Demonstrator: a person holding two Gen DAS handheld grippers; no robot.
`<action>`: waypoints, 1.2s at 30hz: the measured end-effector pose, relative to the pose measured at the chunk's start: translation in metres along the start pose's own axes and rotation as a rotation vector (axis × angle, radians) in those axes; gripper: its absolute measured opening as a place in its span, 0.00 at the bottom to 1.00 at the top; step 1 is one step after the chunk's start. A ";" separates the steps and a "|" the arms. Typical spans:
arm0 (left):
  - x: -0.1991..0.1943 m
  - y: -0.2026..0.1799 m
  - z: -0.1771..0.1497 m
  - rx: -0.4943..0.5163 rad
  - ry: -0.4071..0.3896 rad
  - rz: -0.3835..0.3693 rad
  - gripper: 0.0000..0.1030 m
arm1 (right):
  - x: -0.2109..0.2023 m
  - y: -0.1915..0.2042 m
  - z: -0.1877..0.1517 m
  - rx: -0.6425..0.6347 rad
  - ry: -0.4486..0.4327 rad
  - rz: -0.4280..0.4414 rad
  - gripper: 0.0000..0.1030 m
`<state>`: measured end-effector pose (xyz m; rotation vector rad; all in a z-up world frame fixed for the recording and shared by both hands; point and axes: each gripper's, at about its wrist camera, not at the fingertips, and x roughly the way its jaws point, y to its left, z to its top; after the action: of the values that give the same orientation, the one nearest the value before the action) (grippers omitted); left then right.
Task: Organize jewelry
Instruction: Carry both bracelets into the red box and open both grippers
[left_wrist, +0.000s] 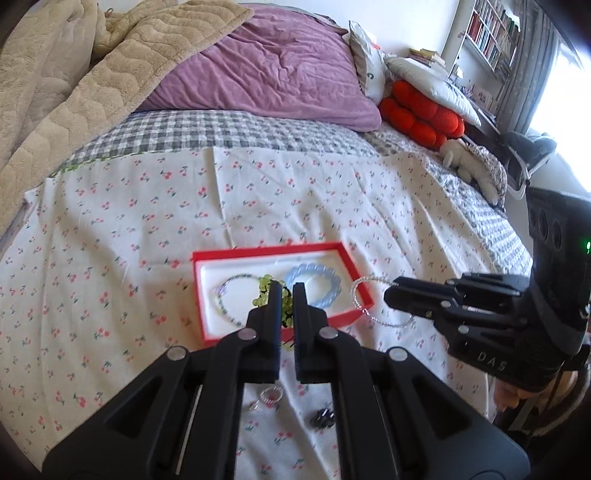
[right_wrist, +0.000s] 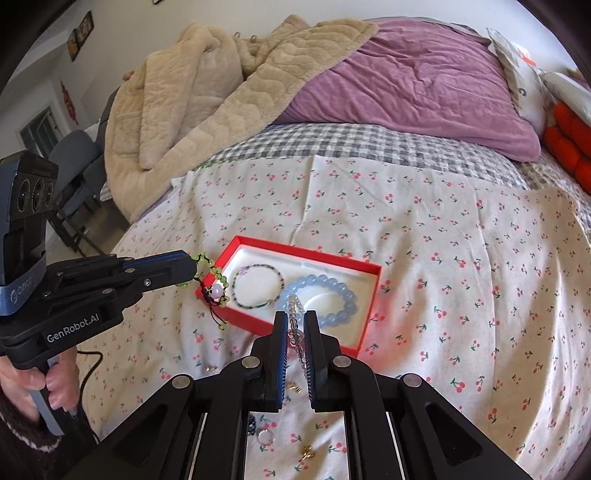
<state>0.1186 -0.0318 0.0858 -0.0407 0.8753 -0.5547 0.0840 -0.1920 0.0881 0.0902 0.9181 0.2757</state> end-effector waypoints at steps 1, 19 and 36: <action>0.002 0.000 0.002 -0.006 -0.003 -0.009 0.06 | 0.000 -0.003 0.001 0.008 -0.004 -0.001 0.08; 0.060 0.033 -0.006 -0.039 0.088 0.127 0.06 | 0.014 -0.009 0.024 0.035 0.001 -0.006 0.08; 0.034 0.041 -0.016 -0.004 0.055 0.173 0.50 | 0.065 0.021 0.034 0.075 0.084 0.059 0.09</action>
<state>0.1419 -0.0100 0.0406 0.0464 0.9234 -0.3941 0.1437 -0.1528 0.0627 0.1756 1.0107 0.3015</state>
